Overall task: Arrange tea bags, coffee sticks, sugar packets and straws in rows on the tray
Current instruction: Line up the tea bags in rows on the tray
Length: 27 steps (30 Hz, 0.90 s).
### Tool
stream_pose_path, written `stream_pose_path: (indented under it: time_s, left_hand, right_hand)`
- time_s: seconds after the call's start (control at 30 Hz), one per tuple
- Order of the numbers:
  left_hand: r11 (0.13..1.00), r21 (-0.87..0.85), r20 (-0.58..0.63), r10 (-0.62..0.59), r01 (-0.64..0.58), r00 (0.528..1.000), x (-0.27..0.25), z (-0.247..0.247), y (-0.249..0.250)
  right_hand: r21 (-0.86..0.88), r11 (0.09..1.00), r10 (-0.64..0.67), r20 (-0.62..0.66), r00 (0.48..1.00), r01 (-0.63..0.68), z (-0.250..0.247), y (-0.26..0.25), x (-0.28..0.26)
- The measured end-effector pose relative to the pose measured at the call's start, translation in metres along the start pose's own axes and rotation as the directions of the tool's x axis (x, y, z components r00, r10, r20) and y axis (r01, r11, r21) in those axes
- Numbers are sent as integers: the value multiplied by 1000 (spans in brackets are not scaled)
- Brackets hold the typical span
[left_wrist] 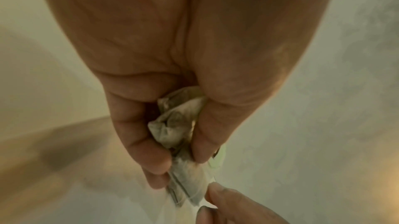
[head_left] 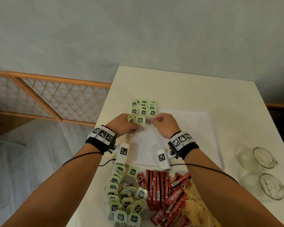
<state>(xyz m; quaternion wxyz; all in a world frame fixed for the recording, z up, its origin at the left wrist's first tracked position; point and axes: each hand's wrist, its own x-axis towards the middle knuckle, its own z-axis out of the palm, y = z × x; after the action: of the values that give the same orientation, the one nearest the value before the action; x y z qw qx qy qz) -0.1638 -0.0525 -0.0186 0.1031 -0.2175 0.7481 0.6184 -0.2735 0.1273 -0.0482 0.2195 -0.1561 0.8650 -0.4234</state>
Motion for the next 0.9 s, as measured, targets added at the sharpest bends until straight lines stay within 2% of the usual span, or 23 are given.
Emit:
stream_pose_path:
  time_s: [0.17, 0.43, 0.63, 0.9]
  left_hand:
    - [1000, -9, -65, 20, -20, 998, -2, 0, 3]
    - [998, -58, -87, 5, -10, 996, -8, 3, 4]
    - [980, -194, -118, -57, 33, 991, -11, -9, 0]
    - [954, -279, -85, -142, 113, 986, -20, -35, -12]
  right_hand:
    - [82, 996, -53, 105, 993, 44, 7, -2, -24]
    - [161, 986, -67, 119, 991, 47, 19, -3, -33]
    - [204, 978, -51, 83, 995, 33, 23, -7, -21]
    - [81, 997, 7, 88, 996, -14, 49, -15, -1]
